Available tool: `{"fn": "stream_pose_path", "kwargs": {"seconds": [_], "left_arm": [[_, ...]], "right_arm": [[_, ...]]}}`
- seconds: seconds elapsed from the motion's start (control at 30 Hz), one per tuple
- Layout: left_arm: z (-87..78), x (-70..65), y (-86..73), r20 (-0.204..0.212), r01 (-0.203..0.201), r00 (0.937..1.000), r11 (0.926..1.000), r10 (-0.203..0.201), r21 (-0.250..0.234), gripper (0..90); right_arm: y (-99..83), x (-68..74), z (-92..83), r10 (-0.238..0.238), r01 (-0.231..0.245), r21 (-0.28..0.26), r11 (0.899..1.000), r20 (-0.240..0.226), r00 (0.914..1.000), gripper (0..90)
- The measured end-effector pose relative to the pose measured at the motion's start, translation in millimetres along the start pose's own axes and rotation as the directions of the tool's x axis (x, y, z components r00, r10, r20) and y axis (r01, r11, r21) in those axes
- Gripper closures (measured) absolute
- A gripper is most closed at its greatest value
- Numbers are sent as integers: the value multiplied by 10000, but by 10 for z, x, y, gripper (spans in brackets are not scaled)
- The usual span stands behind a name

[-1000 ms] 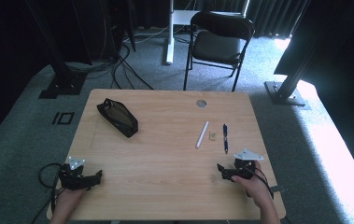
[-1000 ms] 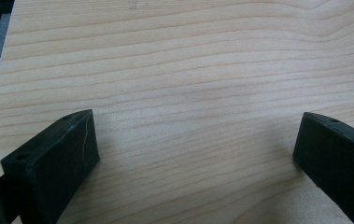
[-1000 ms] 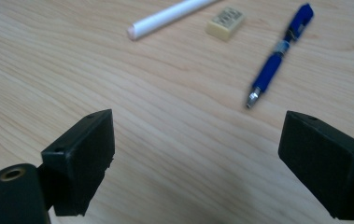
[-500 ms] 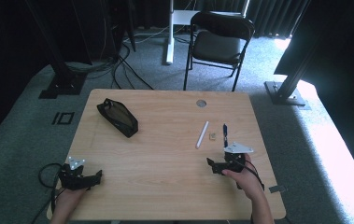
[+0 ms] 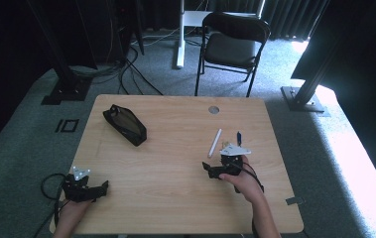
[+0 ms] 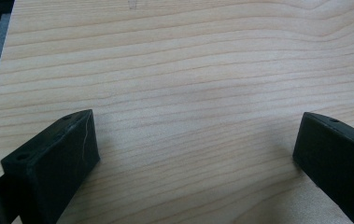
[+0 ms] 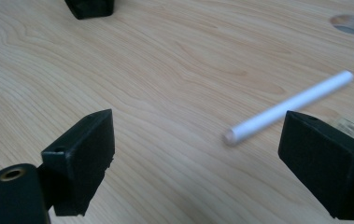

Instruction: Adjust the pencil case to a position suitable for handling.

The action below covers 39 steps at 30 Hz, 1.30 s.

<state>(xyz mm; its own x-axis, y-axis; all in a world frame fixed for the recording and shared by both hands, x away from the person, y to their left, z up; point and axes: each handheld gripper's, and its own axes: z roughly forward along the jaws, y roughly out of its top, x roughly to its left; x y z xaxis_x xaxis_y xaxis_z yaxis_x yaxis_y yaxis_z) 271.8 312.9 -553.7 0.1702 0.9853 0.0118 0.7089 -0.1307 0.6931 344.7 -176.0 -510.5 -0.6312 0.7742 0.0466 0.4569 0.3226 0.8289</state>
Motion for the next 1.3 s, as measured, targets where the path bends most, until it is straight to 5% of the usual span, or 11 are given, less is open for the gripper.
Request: {"fn": "stream_pose_path", "kwargs": {"seconds": [0.67,1.3], "left_arm": [[0,0,0,0,-3,10000,10000,3,4,4],[0,0,0,-1,-2,10000,10000,2,4,4]], "right_arm": [[338,337,453,-678,667,-195,9976,-575,9960,131],[610,650,818,-1252,1223,-303,9920,-1298,9836,132]]}}
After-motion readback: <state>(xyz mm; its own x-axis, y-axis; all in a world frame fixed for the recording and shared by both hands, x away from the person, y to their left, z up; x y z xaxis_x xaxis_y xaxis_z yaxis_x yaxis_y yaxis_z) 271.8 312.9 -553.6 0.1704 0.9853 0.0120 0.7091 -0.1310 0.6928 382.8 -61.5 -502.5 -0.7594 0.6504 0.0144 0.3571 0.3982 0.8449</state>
